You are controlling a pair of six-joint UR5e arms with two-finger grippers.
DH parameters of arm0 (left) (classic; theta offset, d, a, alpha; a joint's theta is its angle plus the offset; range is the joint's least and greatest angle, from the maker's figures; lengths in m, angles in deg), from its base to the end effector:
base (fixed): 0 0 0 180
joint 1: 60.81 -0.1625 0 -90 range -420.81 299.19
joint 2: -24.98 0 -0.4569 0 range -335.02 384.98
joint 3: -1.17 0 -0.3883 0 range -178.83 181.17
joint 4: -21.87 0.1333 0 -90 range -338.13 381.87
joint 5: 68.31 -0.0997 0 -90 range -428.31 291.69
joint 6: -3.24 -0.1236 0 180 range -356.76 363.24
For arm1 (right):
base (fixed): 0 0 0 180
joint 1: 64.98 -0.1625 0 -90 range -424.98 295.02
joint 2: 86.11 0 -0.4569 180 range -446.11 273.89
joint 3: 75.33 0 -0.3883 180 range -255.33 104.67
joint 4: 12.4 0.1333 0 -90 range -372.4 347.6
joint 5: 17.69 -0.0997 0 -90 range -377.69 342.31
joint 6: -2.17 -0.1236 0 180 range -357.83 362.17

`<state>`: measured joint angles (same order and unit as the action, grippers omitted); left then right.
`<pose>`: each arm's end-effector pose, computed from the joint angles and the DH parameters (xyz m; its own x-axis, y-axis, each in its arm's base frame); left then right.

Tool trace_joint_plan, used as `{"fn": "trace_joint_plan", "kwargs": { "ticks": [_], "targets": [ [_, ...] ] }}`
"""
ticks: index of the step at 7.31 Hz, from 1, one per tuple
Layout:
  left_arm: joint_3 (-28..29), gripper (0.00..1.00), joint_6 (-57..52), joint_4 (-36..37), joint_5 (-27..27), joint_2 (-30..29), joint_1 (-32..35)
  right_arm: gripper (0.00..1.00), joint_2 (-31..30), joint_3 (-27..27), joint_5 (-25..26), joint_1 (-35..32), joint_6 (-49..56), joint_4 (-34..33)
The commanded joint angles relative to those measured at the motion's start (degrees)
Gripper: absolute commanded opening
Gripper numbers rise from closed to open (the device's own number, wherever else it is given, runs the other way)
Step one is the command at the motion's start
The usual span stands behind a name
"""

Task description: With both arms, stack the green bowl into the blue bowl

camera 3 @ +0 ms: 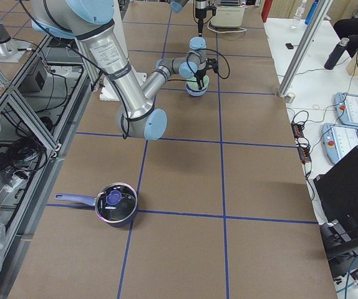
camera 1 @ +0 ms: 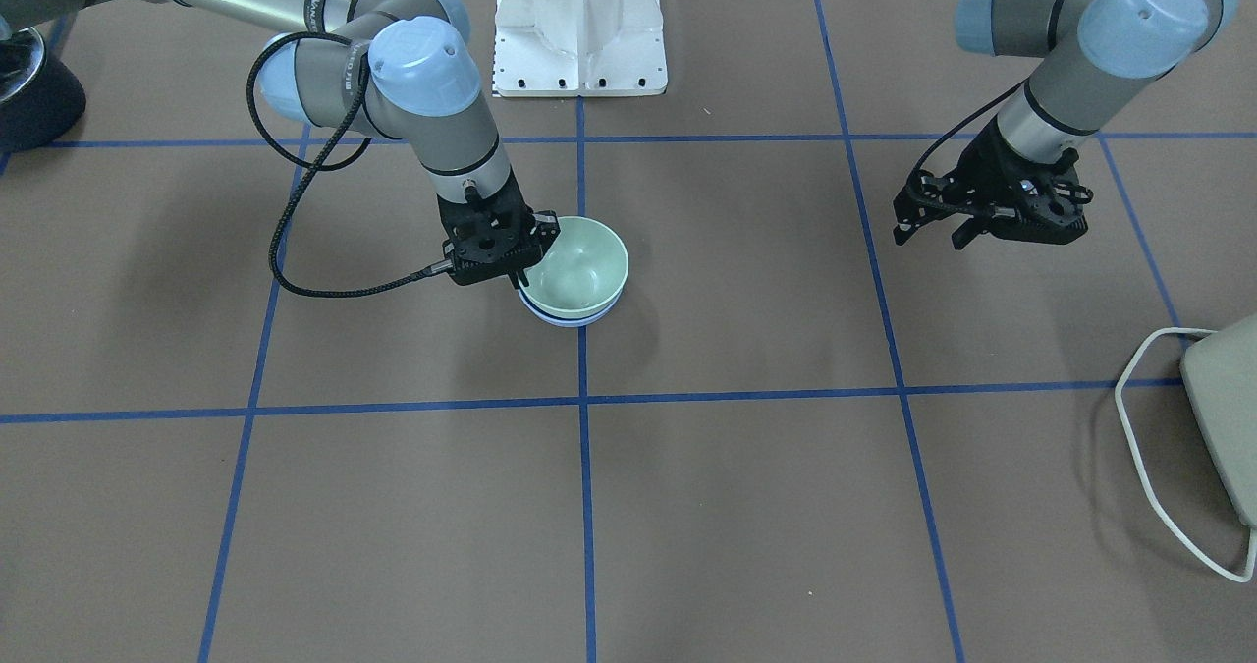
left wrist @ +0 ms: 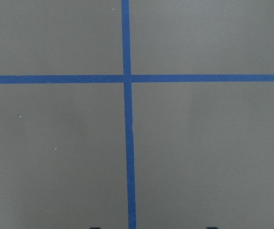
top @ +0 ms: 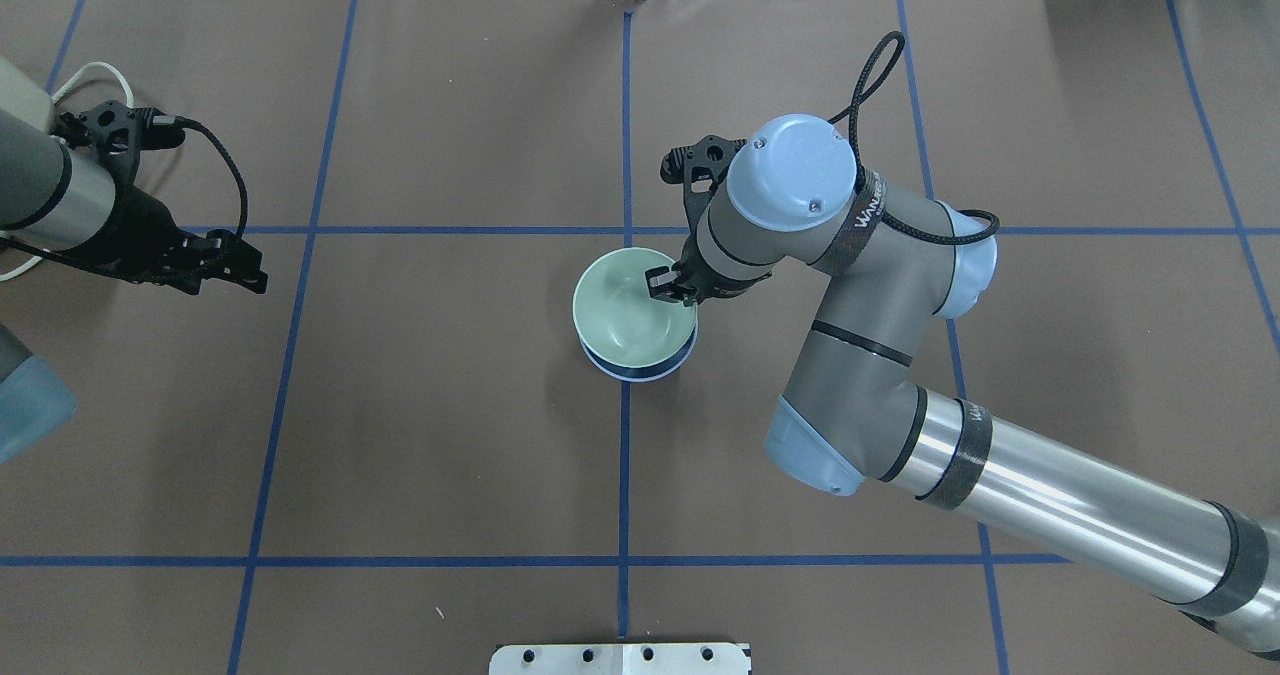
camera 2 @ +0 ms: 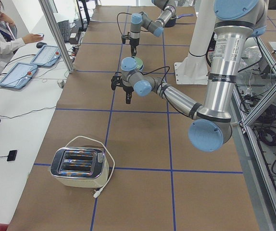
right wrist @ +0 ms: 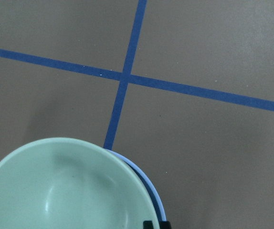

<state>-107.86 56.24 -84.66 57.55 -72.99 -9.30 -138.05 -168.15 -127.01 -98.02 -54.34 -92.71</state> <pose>0.2950 -0.4689 0.4427 0.5910 0.0404 -0.8056 0.0345 0.9966 0.0753 -0.5605 -0.4748 0.2652 0.6097 -0.2246 0.7601 0.0433 0.9670 0.2510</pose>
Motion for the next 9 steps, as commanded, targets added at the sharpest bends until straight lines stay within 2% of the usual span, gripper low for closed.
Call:
{"fn": "trace_joint_plan", "kwargs": {
  "ticks": [1,2,3,4,5,9],
  "targets": [
    [0.1,0.79,0.0,0.0,0.0,0.0,0.0,0.1,0.0,0.0,0.0,0.0,0.0,0.1],
    [0.1,0.79,0.0,0.0,0.0,0.0,0.0,0.3,0.0,0.0,0.1,0.0,0.0,0.1],
    [0.0,0.79,0.0,0.0,0.0,0.0,0.0,0.83,-0.2,0.0,0.1,0.0,0.2,0.1],
    [0.0,0.79,0.0,0.0,0.0,0.0,0.0,0.86,-0.2,0.0,0.1,0.0,0.3,0.1],
    [-0.1,0.79,0.0,0.0,0.0,0.0,0.0,0.98,-0.3,0.0,0.1,0.0,0.5,0.1],
    [-0.3,0.79,0.0,0.0,0.0,0.1,0.0,0.99,-0.3,-0.1,0.1,0.0,0.5,0.1]
  ]
}}
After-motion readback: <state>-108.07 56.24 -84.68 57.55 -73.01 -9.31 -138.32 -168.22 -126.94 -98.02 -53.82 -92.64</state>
